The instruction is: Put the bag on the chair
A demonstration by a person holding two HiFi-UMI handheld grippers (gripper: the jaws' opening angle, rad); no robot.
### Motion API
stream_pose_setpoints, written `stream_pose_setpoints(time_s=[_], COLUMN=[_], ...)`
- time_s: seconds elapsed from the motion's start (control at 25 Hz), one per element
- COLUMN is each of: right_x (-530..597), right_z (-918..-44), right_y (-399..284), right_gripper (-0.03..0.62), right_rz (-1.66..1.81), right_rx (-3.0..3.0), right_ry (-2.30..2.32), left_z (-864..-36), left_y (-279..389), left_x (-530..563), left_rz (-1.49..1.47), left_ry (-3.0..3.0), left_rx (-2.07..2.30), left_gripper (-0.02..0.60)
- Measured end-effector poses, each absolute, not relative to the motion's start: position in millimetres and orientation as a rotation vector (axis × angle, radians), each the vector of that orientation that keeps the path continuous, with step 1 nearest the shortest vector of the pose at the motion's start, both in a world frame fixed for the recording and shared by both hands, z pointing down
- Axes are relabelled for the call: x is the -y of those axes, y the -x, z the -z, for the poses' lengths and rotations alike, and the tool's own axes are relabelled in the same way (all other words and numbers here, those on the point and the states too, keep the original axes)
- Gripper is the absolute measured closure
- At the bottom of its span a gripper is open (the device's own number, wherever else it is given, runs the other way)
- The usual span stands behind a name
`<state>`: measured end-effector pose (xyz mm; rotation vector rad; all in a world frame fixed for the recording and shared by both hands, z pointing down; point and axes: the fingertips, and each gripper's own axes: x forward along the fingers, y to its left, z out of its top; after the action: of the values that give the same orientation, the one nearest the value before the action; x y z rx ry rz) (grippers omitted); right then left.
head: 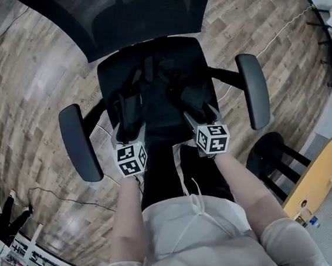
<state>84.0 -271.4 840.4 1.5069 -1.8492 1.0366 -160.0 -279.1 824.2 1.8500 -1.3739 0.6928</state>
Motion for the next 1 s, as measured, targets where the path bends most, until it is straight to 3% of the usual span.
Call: stream_pose_setpoints(time_s=[0.48, 0.56, 0.68, 0.72, 0.76, 0.8, 0.96, 1.0], right_x=[250.7, 250.2, 250.9, 252.2, 254.1, 256.2, 264.2, 266.7], right_z=[-783.0, -764.8, -737.8, -729.5, -721.7, -714.4, -685.7, -677.1], right_y=[-72.1, -70.9, -72.4, -74.2, -75.8, -76.5, -74.3, -73.8], right_gripper=[0.234, 0.263, 0.378, 0.436, 0.54, 0.579, 0.594, 0.594], right_rz=[-0.877, -0.859, -0.832, -0.826, -0.825, -0.826, -0.827, -0.826], right_rx=[1.94, 1.951, 1.965, 1.964, 1.963, 1.963, 1.986, 1.996], right_ry=[-1.454, -1.454, -1.485, -1.51, -1.54, -1.566, -1.605, -1.609], left_z=[-775.9, -761.0, -736.5, -727.5, -718.0, -708.3, -671.7, -664.1], left_y=[154.4, 153.9, 151.0, 149.0, 146.7, 144.8, 139.7, 137.8], left_x=[236.5, 233.8, 234.9, 237.3, 240.5, 244.1, 257.5, 260.4], left_rz=[-0.68, -0.701, -0.677, -0.651, -0.62, -0.589, -0.514, -0.512], left_ry=[-1.853, -1.858, -1.865, -1.869, -1.874, -1.877, -1.887, -1.895], left_rx=[1.451, 1.468, 1.499, 1.505, 1.509, 1.515, 1.553, 1.555], left_gripper=[0.237, 0.268, 0.361, 0.391, 0.413, 0.423, 0.564, 0.574])
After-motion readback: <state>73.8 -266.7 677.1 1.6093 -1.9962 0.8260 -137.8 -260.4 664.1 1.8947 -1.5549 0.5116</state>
